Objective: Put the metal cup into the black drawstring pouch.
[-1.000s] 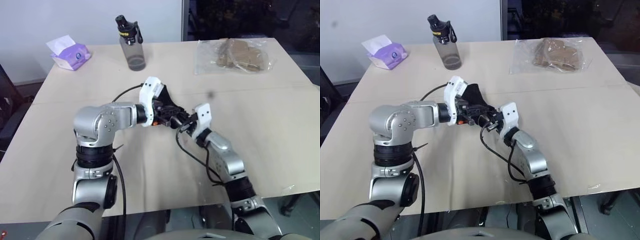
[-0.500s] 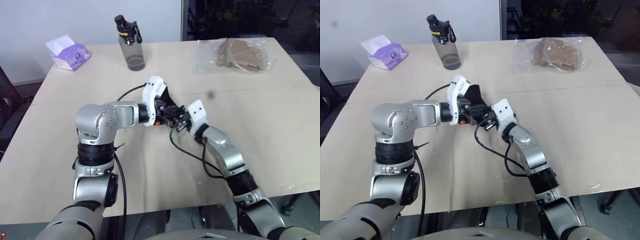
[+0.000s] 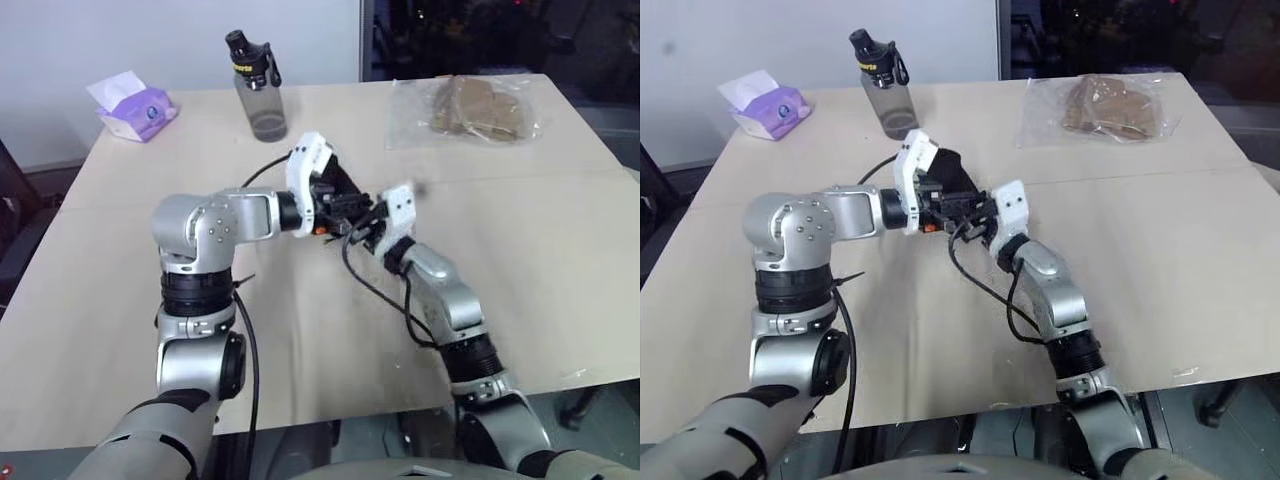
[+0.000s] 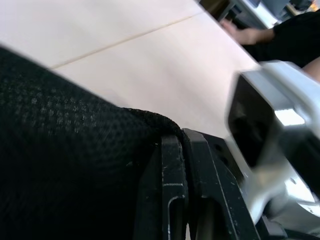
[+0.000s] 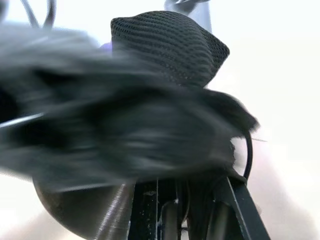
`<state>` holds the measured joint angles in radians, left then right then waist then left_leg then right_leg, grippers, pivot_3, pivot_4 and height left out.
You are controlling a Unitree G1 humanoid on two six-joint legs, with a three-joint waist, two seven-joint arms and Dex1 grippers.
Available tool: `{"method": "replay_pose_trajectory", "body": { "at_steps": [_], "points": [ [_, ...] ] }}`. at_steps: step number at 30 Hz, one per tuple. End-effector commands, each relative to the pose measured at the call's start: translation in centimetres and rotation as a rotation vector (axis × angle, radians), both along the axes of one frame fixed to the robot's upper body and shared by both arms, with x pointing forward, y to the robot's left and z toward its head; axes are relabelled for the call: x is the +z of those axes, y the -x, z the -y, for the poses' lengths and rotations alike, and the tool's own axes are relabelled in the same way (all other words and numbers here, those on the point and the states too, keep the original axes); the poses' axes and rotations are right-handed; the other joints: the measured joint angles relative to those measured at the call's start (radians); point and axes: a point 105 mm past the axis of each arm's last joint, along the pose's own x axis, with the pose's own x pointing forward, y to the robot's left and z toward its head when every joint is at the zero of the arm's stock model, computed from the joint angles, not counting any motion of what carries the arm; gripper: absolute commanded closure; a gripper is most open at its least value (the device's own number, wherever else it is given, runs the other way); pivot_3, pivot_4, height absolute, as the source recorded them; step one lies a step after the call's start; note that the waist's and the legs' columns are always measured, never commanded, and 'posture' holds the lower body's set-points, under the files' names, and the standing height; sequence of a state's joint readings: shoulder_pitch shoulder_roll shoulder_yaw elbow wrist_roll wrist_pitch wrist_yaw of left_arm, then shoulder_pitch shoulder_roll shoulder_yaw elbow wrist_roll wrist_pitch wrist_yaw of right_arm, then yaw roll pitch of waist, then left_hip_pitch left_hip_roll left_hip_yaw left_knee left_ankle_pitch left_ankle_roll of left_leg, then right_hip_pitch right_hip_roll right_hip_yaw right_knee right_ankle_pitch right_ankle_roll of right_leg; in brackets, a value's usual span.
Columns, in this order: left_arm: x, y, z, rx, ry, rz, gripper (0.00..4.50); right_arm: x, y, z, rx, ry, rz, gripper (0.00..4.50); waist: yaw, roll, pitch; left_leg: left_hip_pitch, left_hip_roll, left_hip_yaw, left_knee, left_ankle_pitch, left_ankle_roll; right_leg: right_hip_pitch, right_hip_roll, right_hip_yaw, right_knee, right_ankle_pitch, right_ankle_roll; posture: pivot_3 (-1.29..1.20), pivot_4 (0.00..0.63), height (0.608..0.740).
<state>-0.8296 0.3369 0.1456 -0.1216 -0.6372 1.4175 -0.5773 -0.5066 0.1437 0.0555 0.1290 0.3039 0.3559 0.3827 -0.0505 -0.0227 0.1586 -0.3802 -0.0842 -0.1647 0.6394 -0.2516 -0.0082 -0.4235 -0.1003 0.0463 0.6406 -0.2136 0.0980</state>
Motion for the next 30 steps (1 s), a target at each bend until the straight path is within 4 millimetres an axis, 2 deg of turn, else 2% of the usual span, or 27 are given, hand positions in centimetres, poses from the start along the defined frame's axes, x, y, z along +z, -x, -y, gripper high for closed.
{"method": "replay_pose_trajectory", "body": {
  "at_steps": [1, 3, 7, 9, 10, 12, 14, 16, 17, 19, 21, 22, 23, 26, 28, 30],
  "points": [
    [0.4, 1.2, 0.4, -0.057, 0.007, 0.019, 4.5, 2.5, 0.0, 0.2, 0.047, -0.205, -0.037, 4.46, 0.004, 0.0, 0.0, 0.0, 0.0, 0.0, 0.0, 0.0, 0.0, 0.0, -0.001, 0.0, 0.0, 0.0, 0.0, 0.0, 0.15, 0.74],
    [0.4, 1.3, 0.4, -0.056, 0.005, 0.02, 4.5, 2.2, 0.0, 0.2, 0.054, -0.2, -0.054, 4.46, 0.006, 0.0, 0.0, 0.0, -0.001, 0.0, 0.0, 0.0, 0.0, 0.0, -0.001, 0.0, -0.001, 0.0, 0.0, 0.0, 0.15, 0.74],
    [0.9, 1.2, 1.0, -0.067, 0.026, 0.034, 4.5, 1.1, 0.8, -1.6, 0.085, 0.189, 0.175, 4.46, 0.003, 0.0, 0.0, 0.0, -0.002, 0.002, 0.0, 0.0, 0.0, -0.001, 0.0, 0.0, 0.0, 0.0, 0.0, 0.0, 0.15, 0.74],
    [1.1, 0.7, 1.2, -0.057, 0.037, 0.033, 4.5, -0.4, 1.6, -2.7, 0.139, 0.471, 0.36, 4.46, 0.002, 0.0, 0.0, 0.0, -0.002, 0.005, 0.0, 0.0, 0.0, -0.001, 0.0, 0.0, 0.0, 0.0, 0.0, 0.0, 0.15, 0.74],
    [1.1, 0.5, 1.3, -0.053, 0.038, 0.032, 4.5, -1.0, 1.8, -2.9, 0.161, 0.546, 0.404, 4.46, 0.001, 0.0, 0.0, 0.0, -0.002, 0.006, 0.0, 0.0, 0.0, -0.001, 0.0, 0.0, 0.0, 0.0, 0.0, 0.0, 0.15, 0.74],
    [1.1, 0.3, 1.3, -0.046, 0.037, 0.031, 4.5, -1.3, 1.7, -2.9, 0.161, 0.51, 0.376, 4.46, 0.0, 0.0, 0.0, 0.0, -0.002, 0.007, 0.0, 0.0, 0.0, -0.001, 0.0, 0.0, 0.001, 0.0, 0.0, 0.0, 0.15, 0.74],
    [1.0, 0.4, 1.2, -0.047, 0.036, 0.03, 4.5, 0.4, 0.9, -2.4, 0.109, 0.226, 0.209, 4.46, -0.004, 0.0, 0.0, 0.0, -0.001, 0.006, 0.0, 0.0, 0.0, -0.001, 0.001, 0.0, 0.001, 0.0, 0.0, 0.0, 0.15, 0.74],
    [0.6, 0.7, 0.9, -0.049, 0.031, 0.02, 4.5, 1.2, 0.5, -1.6, 0.094, 0.112, 0.143, 4.46, -0.009, 0.0, 0.0, -0.001, 0.001, 0.003, 0.0, 0.0, 0.0, -0.002, 0.001, 0.001, 0.001, 0.0, 0.0, 0.0, 0.15, 0.74],
    [0.4, 0.9, 0.8, -0.049, 0.028, 0.015, 4.5, 0.8, 0.4, -1.4, 0.083, 0.172, 0.158, 4.46, -0.009, 0.0, 0.0, -0.001, 0.0, 0.002, 0.0, 0.0, 0.0, -0.002, 0.0, 0.002, 0.0, 0.0, 0.0, 0.0, 0.15, 0.74],
    [0.2, 1.0, 0.7, -0.046, 0.026, 0.012, 4.5, -0.4, 1.2, -1.9, 0.128, 0.482, 0.367, 4.46, -0.006, 0.0, 0.0, -0.001, 0.0, 0.002, 0.0, 0.0, 0.0, -0.002, -0.001, 0.002, 0.0, 0.0, 0.0, 0.0, 0.15, 0.74],
    [0.1, 0.7, 0.8, -0.032, 0.029, 0.017, 4.5, -2.2, 1.9, -2.3, 0.195, 0.682, 0.49, 4.46, -0.005, 0.0, 0.0, -0.001, -0.004, 0.003, 0.001, 0.0, 0.0, -0.002, -0.002, 0.002, 0.0, 0.0, 0.0, 0.0, 0.15, 0.74],
    [0.2, 0.5, 0.9, -0.027, 0.035, 0.019, 4.5, -2.5, 1.9, -2.2, 0.201, 0.688, 0.484, 4.46, -0.006, 0.0, 0.0, -0.001, -0.004, 0.006, 0.001, 0.0, 0.0, -0.002, -0.001, 0.001, 0.0, 0.0, 0.0, 0.0, 0.15, 0.74],
    [0.3, 0.3, 1.0, -0.025, 0.04, 0.021, 4.5, -2.1, 1.7, -2.2, 0.177, 0.593, 0.416, 4.46, -0.008, 0.0, 0.0, -0.001, -0.003, 0.006, 0.001, 0.0, 0.0, -0.002, -0.001, 0.001, 0.0, 0.0, 0.0, 0.0, 0.15, 0.74],
    [0.3, 0.2, 1.0, -0.022, 0.041, 0.026, 4.5, -0.2, 0.5, -1.7, 0.092, 0.206, 0.105, 4.46, -0.02, 0.0, 0.0, -0.001, 0.002, 0.005, 0.0, 0.0, -0.001, -0.003, 0.003, 0.001, 0.001, 0.001, -0.001, 0.0, 0.15, 0.74],
    [0.1, 0.3, 0.8, -0.019, 0.038, 0.024, 4.5, 0.3, 0.4, -1.5, 0.084, 0.211, 0.125, 4.46, -0.018, 0.0, 0.0, -0.001, 0.003, 0.002, -0.001, 0.0, -0.001, -0.006, 0.004, 0.004, 0.002, 0.002, -0.003, 0.0, 0.15, 0.74],
    [-0.1, 0.3, 0.7, -0.02, 0.034, 0.019, 4.5, -0.4, 0.5, -1.7, 0.059, 0.475, 0.307, 4.46, -0.015, 0.0, 0.0, -0.001, 0.001, 0.003, -0.001, 0.0, -0.001, -0.006, 0.003, 0.005, 0.001, 0.002, -0.003, 0.0, 0.15, 0.74]
  ]
}}
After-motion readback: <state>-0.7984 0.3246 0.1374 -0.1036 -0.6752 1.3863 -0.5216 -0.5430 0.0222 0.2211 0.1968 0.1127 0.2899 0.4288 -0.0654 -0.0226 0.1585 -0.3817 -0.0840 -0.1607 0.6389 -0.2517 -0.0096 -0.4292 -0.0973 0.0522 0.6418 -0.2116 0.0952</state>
